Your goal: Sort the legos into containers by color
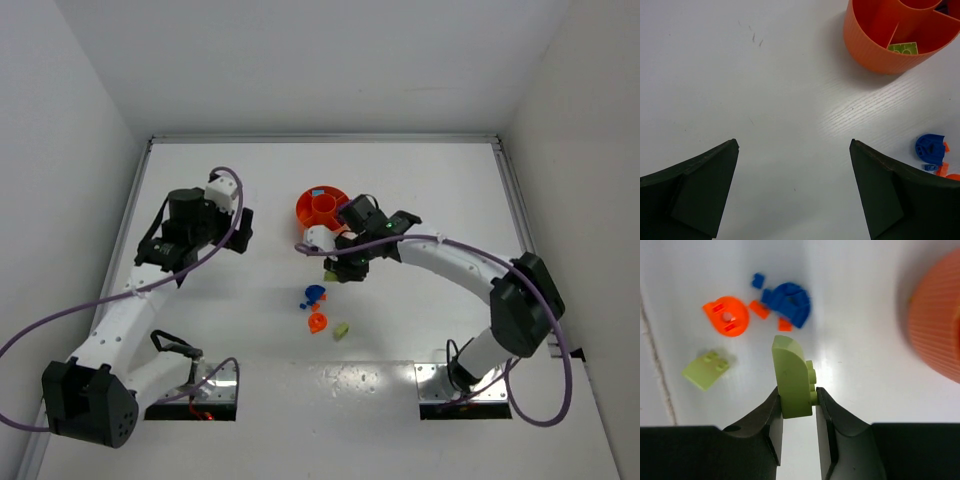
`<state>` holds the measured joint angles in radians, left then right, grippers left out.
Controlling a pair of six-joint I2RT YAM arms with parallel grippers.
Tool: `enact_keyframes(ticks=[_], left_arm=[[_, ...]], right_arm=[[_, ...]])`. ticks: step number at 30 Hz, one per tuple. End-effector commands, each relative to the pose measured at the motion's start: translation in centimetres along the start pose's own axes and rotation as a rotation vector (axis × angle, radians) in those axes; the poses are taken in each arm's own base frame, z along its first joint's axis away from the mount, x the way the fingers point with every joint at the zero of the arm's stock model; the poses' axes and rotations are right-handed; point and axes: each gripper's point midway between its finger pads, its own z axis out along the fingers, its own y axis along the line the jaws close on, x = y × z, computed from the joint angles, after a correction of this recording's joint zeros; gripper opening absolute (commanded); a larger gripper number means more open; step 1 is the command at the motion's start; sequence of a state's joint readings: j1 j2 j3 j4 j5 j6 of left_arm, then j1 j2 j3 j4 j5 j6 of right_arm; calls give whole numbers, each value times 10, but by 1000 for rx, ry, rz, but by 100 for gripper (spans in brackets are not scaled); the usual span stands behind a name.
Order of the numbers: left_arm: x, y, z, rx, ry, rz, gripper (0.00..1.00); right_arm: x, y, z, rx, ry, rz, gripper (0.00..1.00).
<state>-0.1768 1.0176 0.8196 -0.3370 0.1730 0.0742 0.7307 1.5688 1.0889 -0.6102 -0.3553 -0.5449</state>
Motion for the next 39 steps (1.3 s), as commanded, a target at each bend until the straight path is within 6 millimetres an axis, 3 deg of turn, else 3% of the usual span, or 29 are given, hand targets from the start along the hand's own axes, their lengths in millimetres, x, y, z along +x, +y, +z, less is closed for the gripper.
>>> enact_keyframes(ticks=[1,4,5,6,8,9,12,16,20,26,29,31,35,36,39], left_arm=[[-9,1,4,10,-43,-8,100],[-13,1,3,9,-52,-6,100],[-13,1,3,9,-52,-6,100],[-13,1,3,9,-52,-6,100],[-13,1,3,9,-52,-6,100],[-12,4,0,1,-50,-10,100],[-3,3,2,4,-31,-14,100],[-5,7,-1,-4,-41,-22,100],[-4,9,3,-1,-30,-29,100],[-2,8,5,9,-23,-31,100],[-2,11,5,1,-23,-35,100],[-2,9,5,10,-24,-35,100],[-2,8,5,20,-26,-35,100],[-5,7,6,29,-27,-35,100],[-2,6,5,30,-17,-38,100]], right_arm=[[-25,-43,-12,130,-29,69,13],[-40,-73,-16,181,-40,92,13],[-34,-81,-9,181,-12,111,13],[-47,-91,-12,199,-35,111,13],[-47,-108,-14,224,-30,142,13],[-48,-112,-9,220,-25,153,13],[-52,-135,-15,271,-34,172,13],[-48,-147,-9,284,-10,187,13],[-46,-150,-6,286,5,191,14],[-41,-153,0,299,19,224,37],[-52,-155,-13,329,-22,217,45],[-57,-153,-21,336,-46,208,46],[-62,-130,-37,286,-78,171,43],[-71,-119,-49,257,-120,146,42],[-57,-73,-53,97,-106,77,40]])
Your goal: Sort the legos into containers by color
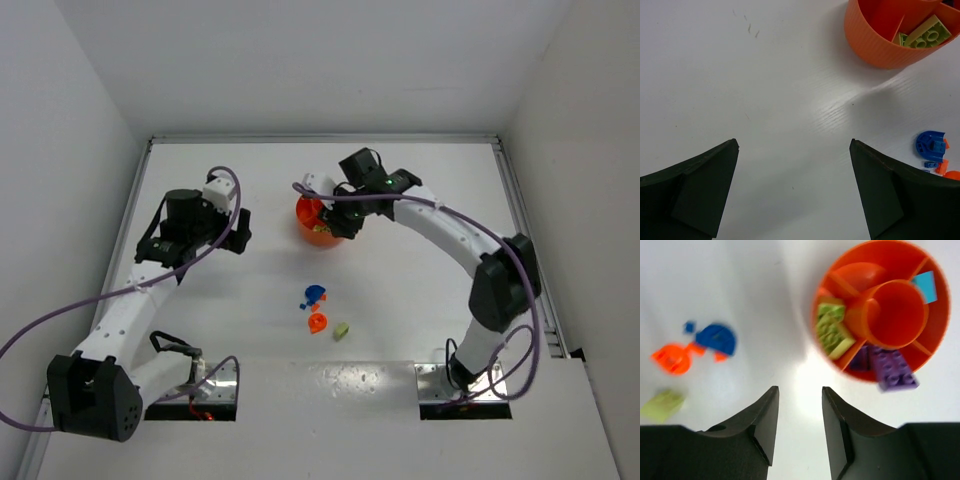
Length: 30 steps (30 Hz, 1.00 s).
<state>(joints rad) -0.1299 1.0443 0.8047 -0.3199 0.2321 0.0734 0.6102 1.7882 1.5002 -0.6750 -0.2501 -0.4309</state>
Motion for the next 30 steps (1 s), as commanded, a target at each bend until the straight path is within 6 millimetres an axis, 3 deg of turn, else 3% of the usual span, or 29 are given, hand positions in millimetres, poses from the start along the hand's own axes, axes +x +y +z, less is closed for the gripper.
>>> enact_keyframes(ticks=[1,3,4,7,8,10,11,14,21,30], left_arm=[[-11,1,-1,9,-33,-8,100],[-9,0,-1,11,-24,-10,100],[-9,0,-1,11,-24,-10,100],[-6,-1,-2,12,-12,-22,100],[-6,-1,-2,12,-12,-31,100],[-4,-1,-2,14,-3,-34,100],[-4,-1,-2,14,-3,-34,100],[-8,-2,-5,12,-12,-31,100],[-7,2,-13,-17,-11,-22,100],[-5,2,-15,-17,-12,-12,100]], right_arm=[[10,59,-40,-191,-39,-100,40],[30,82,-45,-259,-24,-175,40],[54,98,-41,-306,6,-174,42],[82,141,-49,-413,47,-265,47],[85,150,-49,-437,48,-273,49],[98,168,-48,-477,73,-291,64],[92,180,-46,-495,48,-333,68],[91,207,-38,-540,20,-419,70],[101,230,-13,-556,42,-500,70],[92,231,12,-473,28,-520,64]])
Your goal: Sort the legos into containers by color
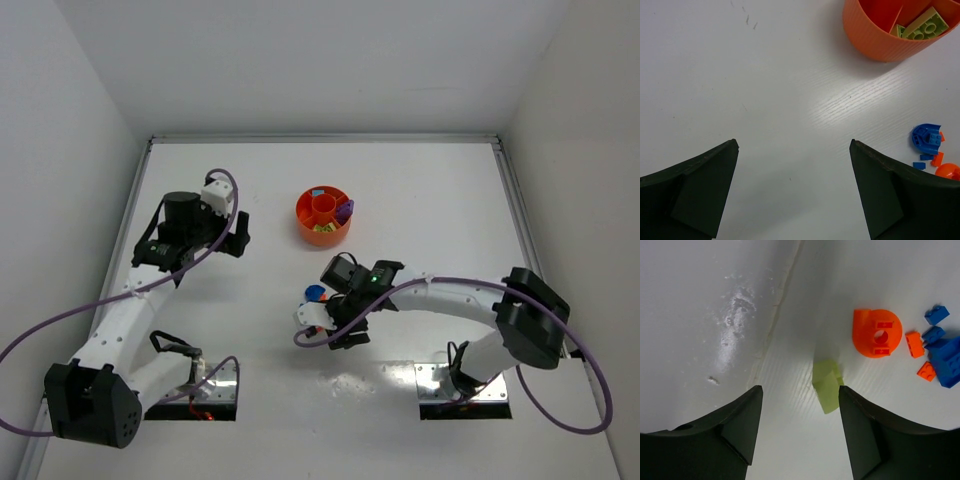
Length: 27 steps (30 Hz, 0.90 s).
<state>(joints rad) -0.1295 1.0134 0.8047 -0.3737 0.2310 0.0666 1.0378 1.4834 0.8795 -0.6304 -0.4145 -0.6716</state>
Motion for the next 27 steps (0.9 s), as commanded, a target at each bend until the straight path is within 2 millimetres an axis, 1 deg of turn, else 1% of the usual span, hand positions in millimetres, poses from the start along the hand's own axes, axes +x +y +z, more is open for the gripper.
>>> enact_keyframes(ticks=[1,5,8,9,10,11,13,15,17,18,21,23,24,25,26,27], left_arm=[[-7,4,-5,-17,-26,-2,100],[-6,6,-5,-27,-24,7,100],[-9,7,-5,-28,-33,9,100],[-9,7,-5,-28,-33,9,100],[-5,6,-4,-27,-24,7,100],[-5,7,-4,-27,-24,16,100],[-5,7,-4,-27,-24,16,100],[-5,7,-4,-27,-24,16,100],[-7,7,-4,-28,-33,18,100],[-3,7,-3,-27,-24,16,100],[-3,7,-3,-27,-24,16,100],[-3,7,-3,-27,-24,16,100],[-3,7,-3,-27,-24,16,100],[1,6,-2,-25,-15,14,100],[2,6,-2,-25,-15,14,100],[2,6,-2,-25,-15,14,100]], right_arm=[[-8,-15,8,58,-16,-21,62],[-1,-17,13,65,5,-16,59],[10,-18,20,69,38,-7,58],[12,-20,20,79,47,-7,57],[15,-19,24,74,52,-4,57],[14,-21,24,80,47,-7,55],[17,-18,25,74,52,-4,54],[20,-20,29,79,60,-3,49],[18,-22,29,89,51,1,44],[16,-24,29,95,45,-3,38],[16,-26,29,111,43,13,30],[14,-30,30,126,44,37,30],[10,-35,27,142,41,33,34],[14,-32,28,123,60,43,38],[16,-30,28,117,67,58,42],[13,-30,26,118,65,66,51]])
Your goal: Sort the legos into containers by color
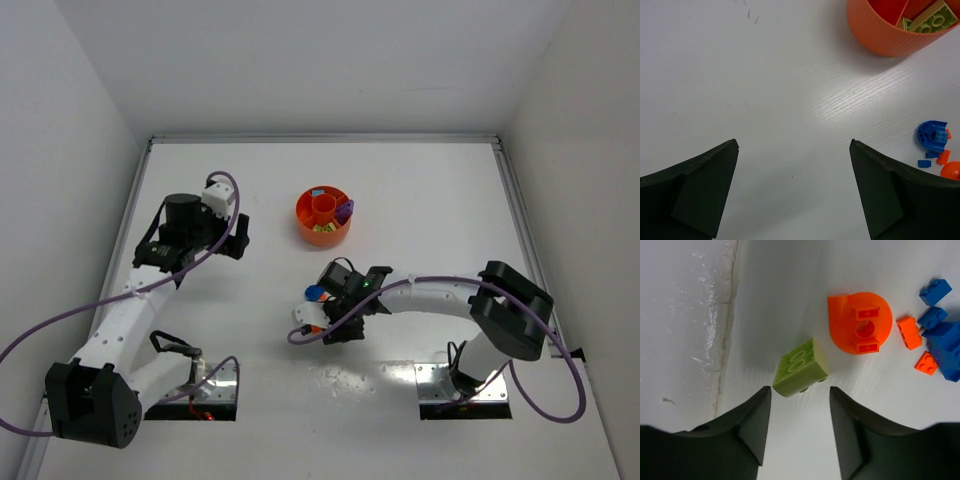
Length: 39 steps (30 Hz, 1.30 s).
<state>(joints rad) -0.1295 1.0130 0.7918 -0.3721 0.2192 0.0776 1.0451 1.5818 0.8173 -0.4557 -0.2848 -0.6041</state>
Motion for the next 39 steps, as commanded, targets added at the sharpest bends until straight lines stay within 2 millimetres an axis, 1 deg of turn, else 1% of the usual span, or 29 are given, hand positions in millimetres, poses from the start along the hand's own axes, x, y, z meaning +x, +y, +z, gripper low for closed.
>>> enact_keyframes(ticks=[1,2,3,5,6,7,9,10,12,13,17,20,22,24,27,28,31,33,35,36,37,38,39], left_arm=[[-4,4,-3,-15,-27,5,100],[-4,4,-3,-15,-27,5,100],[-6,4,-5,-17,-36,7,100],[-6,4,-5,-17,-36,7,100],[-6,4,-5,-17,-36,7,100],[-6,4,-5,-17,-36,7,100],[-6,4,-5,-17,-36,7,100],[-6,4,-5,-17,-36,7,100],[-6,4,-5,-17,-36,7,100],[-6,4,-5,-17,-36,7,100],[-6,4,-5,-17,-36,7,100],[-4,4,-6,-17,-36,7,100],[-4,4,-6,-17,-36,7,100],[-6,4,-5,-18,-45,9,100],[-6,4,-5,-18,-45,9,100],[-6,4,-5,-18,-45,9,100],[-6,4,-5,-18,-45,9,100],[-6,4,-5,-18,-45,9,100],[-6,4,-5,-18,-45,9,100],[-6,4,-5,-18,-45,9,100],[-6,4,-5,-18,-45,9,100],[-6,4,-5,-18,-45,9,100],[-6,4,-5,-18,-45,9,100]], right_arm=[[-12,-4,-3,4,-16,15,53],[-12,-1,-3,-11,-15,19,54],[-12,-1,-3,-11,-15,19,59],[-12,1,-6,-10,-16,53,61],[-18,-2,-8,0,-28,63,61],[-20,0,-10,-9,-32,98,63],[-30,-3,-12,-12,-46,128,63],[-34,2,-14,-39,-59,156,63],[-39,0,-11,-52,-64,192,63],[-42,5,-11,-65,-67,220,62],[-47,3,-9,-51,-73,323,62],[-48,3,-8,-45,-64,381,61],[-43,0,-5,-27,-43,398,61],[-43,-7,-5,12,-44,405,61],[-39,-11,-4,45,-33,439,61],[-41,-13,-3,49,-41,436,59],[-37,-15,2,65,-23,459,59],[-37,-20,2,90,-24,466,58],[-34,-21,4,96,-10,468,54],[-34,-21,4,97,-10,468,49],[-27,-19,7,97,12,474,43],[-28,-22,7,109,9,472,39],[-24,-23,10,116,23,474,36]])
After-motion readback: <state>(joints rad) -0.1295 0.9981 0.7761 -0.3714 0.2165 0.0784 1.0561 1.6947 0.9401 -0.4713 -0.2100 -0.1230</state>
